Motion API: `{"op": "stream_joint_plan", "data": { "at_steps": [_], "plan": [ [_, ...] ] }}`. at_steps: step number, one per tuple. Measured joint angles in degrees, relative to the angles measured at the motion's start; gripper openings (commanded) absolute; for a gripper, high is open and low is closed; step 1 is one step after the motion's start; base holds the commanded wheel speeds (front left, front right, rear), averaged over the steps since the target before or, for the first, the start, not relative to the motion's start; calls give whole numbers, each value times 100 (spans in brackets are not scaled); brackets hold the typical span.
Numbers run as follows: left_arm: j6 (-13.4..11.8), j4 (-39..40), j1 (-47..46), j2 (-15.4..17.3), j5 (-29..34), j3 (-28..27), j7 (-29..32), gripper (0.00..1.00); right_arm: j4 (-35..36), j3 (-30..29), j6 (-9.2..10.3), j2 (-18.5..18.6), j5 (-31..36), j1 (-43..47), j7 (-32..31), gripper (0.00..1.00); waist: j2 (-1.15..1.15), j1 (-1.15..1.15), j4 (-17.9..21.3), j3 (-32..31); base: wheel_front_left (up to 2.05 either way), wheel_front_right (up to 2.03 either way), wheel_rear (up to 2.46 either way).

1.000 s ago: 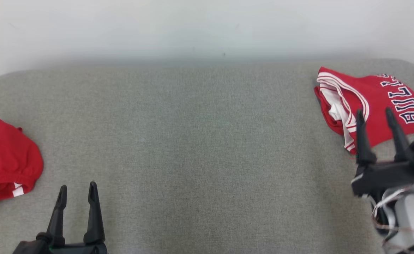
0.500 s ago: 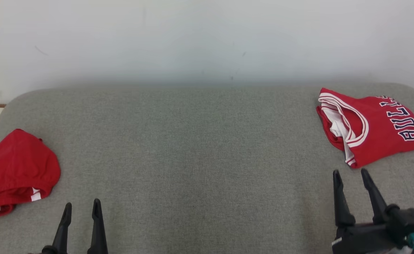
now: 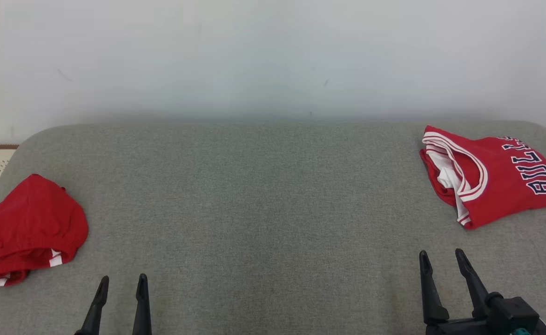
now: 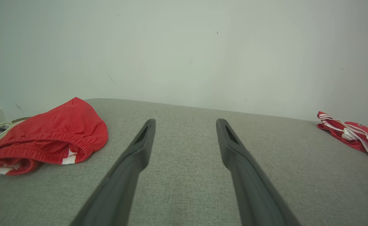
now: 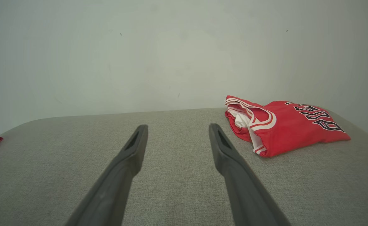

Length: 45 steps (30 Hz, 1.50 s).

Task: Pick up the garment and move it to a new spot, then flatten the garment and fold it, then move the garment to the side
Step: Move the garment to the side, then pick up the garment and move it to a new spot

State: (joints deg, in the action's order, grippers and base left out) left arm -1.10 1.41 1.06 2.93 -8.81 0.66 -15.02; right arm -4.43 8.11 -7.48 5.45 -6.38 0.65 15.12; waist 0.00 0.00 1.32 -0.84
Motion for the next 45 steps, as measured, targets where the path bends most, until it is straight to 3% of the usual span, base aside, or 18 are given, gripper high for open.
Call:
{"op": "stream_joint_plan", "data": {
  "at_steps": [11,45],
  "plan": [
    [1,-179,41,56,447,-21,0,100,-37,-200,0,-130,148,33,0,100,0,0,-24,-59,0,0,0],
    [100,-249,101,21,235,-271,0,100,-140,-341,0,-232,136,145,1,100,-1,0,-223,-153,0,0,0]
  ]
}}
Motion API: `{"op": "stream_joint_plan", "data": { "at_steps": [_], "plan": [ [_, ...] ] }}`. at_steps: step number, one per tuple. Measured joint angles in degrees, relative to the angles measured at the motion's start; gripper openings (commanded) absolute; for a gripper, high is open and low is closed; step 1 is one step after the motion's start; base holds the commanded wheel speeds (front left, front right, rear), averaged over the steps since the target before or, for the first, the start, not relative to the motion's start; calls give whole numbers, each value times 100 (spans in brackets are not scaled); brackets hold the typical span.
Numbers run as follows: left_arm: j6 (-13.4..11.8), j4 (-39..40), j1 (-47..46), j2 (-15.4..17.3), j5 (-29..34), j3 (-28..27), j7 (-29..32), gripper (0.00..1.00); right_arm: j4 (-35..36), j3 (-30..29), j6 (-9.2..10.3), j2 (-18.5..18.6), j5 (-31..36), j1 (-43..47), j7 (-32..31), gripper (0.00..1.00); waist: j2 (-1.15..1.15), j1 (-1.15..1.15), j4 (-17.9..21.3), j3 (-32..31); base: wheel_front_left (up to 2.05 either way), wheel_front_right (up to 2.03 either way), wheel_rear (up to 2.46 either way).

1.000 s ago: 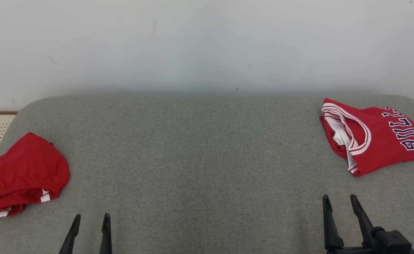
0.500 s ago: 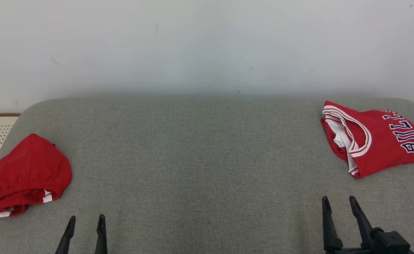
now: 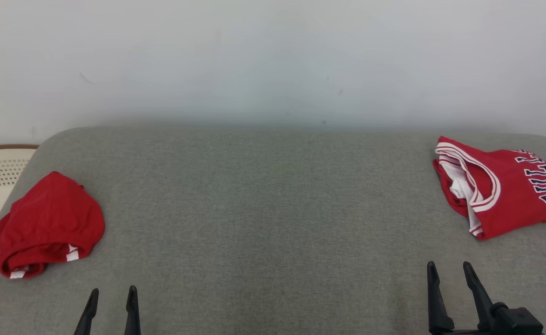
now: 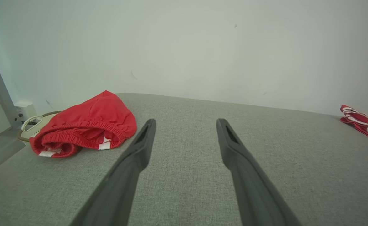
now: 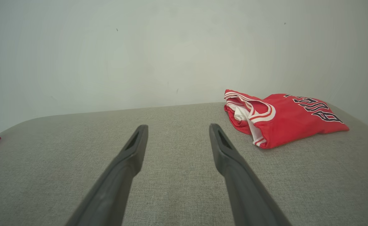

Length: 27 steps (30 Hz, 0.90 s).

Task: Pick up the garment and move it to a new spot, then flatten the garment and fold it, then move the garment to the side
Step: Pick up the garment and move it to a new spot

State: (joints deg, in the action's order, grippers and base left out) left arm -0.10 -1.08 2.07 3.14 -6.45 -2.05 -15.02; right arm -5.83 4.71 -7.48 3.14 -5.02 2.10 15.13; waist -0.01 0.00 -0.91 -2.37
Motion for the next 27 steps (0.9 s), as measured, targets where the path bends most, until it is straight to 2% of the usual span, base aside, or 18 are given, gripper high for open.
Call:
{"op": "stream_joint_plan", "data": {
  "at_steps": [8,27],
  "plan": [
    [-7,-32,5,-5,4,-69,0,100,-55,-5,0,-8,-52,92,-1,100,0,0,-389,14,0,0,0],
    [-178,19,132,26,-7,-499,0,100,-60,172,0,-16,-197,95,-1,100,0,1,-1969,21,0,0,0]
  ]
}}
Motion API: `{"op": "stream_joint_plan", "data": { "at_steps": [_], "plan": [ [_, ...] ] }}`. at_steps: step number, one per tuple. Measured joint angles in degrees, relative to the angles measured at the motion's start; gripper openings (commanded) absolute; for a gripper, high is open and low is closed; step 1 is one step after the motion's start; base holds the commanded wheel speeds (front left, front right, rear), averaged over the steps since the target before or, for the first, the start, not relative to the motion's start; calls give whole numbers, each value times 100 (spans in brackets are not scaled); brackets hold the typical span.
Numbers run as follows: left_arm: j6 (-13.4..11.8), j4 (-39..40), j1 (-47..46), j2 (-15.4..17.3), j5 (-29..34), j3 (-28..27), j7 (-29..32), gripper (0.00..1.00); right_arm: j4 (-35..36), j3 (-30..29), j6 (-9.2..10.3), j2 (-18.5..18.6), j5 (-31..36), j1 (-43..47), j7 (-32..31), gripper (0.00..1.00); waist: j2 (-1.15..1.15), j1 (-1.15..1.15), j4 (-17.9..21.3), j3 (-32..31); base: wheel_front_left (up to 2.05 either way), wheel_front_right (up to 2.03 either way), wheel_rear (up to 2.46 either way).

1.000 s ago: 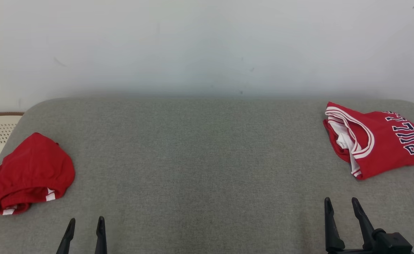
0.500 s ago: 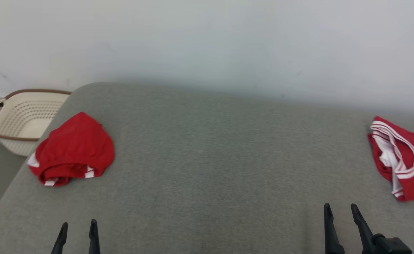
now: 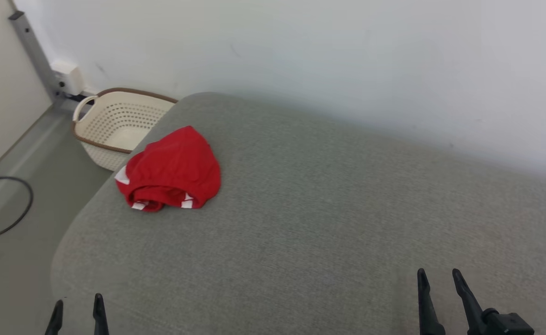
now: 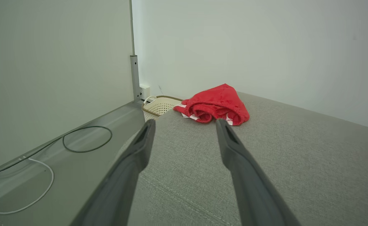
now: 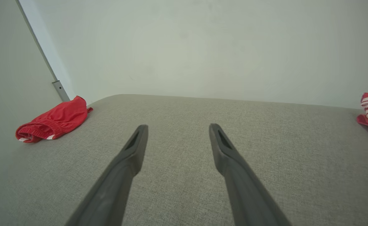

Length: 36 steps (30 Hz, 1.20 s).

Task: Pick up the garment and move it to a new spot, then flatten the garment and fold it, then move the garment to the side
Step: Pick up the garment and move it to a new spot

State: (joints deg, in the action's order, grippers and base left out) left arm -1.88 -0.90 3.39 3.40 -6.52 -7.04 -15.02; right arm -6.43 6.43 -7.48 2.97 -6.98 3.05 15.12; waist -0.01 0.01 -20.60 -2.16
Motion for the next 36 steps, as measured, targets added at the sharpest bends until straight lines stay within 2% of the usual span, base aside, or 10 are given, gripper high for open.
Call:
{"op": "stream_joint_plan", "data": {
  "at_steps": [10,18,20,25,26,31,36],
  "plan": [
    [-77,99,131,16,-2,-207,0,100,-34,201,0,-3,-118,-10,0,100,0,0,-484,-66,0,0,0],
    [-66,38,118,43,-20,-259,0,100,-113,296,0,-4,-146,-51,0,100,0,0,-411,-79,0,0,0],
    [8,-40,51,86,-26,-216,0,100,-123,282,0,-4,-158,-81,0,100,0,0,-373,-71,0,0,0],
    [245,-318,-645,402,-70,-148,65,100,-152,417,0,-4,-158,-159,0,100,0,0,-251,-26,0,0,0],
    [391,-470,-1027,532,-157,-142,147,100,-151,471,0,-7,-157,-272,0,100,0,0,-181,13,0,0,0],
    [645,-983,-2095,868,-423,-73,514,100,-177,626,0,-8,-138,-530,0,100,0,0,56,144,0,0,0],
    [783,-1506,-3036,1224,-616,-45,813,100,-132,835,0,-11,-99,-932,0,100,0,0,371,341,0,0,0]
  ]
}}
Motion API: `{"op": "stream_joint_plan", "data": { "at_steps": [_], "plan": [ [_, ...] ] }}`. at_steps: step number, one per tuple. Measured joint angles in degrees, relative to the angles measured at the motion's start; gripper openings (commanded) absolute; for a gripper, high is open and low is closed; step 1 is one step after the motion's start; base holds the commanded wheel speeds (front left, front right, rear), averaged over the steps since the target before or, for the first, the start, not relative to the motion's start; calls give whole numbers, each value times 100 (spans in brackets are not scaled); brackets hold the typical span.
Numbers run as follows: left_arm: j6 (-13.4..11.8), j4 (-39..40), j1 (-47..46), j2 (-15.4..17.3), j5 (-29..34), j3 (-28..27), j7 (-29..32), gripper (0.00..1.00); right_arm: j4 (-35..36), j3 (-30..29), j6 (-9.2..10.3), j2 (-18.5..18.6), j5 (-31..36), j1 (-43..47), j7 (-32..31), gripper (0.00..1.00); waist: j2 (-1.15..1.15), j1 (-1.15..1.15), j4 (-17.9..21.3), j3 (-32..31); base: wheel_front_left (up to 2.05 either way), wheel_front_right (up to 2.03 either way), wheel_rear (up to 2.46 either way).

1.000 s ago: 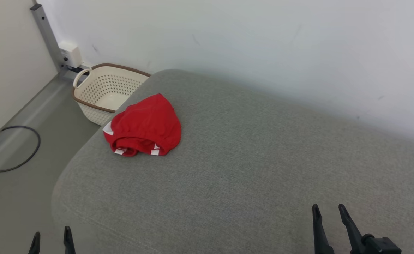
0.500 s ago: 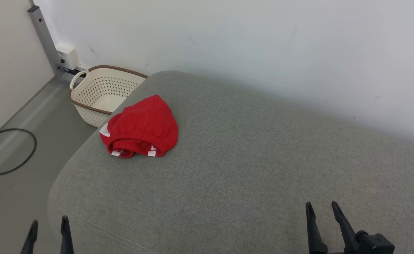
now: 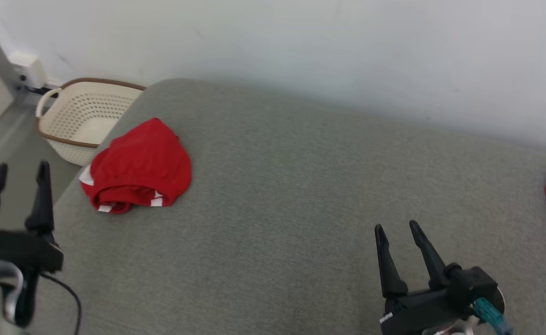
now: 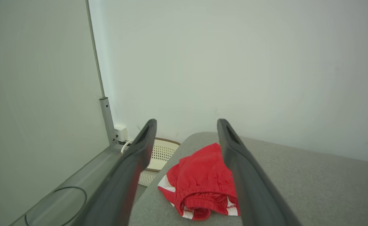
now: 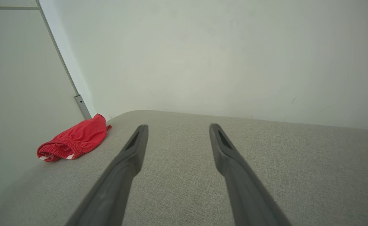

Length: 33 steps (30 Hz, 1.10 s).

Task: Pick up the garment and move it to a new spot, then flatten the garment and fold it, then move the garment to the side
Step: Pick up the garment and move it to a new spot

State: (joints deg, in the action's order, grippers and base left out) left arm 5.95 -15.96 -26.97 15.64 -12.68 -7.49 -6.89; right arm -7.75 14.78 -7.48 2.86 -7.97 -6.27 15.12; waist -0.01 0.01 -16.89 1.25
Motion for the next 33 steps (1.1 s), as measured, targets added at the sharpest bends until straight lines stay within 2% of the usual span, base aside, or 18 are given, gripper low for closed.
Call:
{"op": "stream_joint_plan", "data": {
  "at_steps": [12,25,33],
  "plan": [
    [101,-1244,-1557,845,-336,13,693,100,121,264,0,0,-89,-520,0,100,0,0,951,659,0,0,0],
    [144,-2693,-2253,1538,-505,372,1391,100,233,374,0,2,-211,-738,0,100,0,0,1946,1287,0,0,0],
    [151,-3408,-2364,1639,-642,555,1852,100,235,372,0,3,-234,-747,0,100,0,0,2311,1519,0,0,0]
  ]
}}
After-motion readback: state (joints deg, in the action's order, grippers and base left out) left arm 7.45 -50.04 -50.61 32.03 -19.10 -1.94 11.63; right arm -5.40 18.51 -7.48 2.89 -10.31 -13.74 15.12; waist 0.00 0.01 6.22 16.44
